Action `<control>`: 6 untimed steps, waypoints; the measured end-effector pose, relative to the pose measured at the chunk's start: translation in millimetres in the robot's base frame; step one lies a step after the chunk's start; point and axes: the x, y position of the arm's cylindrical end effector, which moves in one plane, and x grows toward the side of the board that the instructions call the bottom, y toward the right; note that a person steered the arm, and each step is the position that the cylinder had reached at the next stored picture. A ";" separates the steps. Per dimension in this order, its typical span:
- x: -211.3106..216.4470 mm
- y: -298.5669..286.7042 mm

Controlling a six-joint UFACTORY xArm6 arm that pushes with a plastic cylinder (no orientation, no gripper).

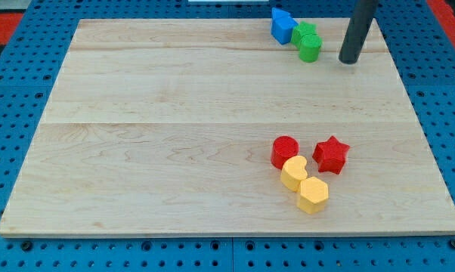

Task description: Push the green star along with the green circle towards down a bit

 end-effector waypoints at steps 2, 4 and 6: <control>-71.1 -21.6; -92.0 -71.2; -47.6 -79.7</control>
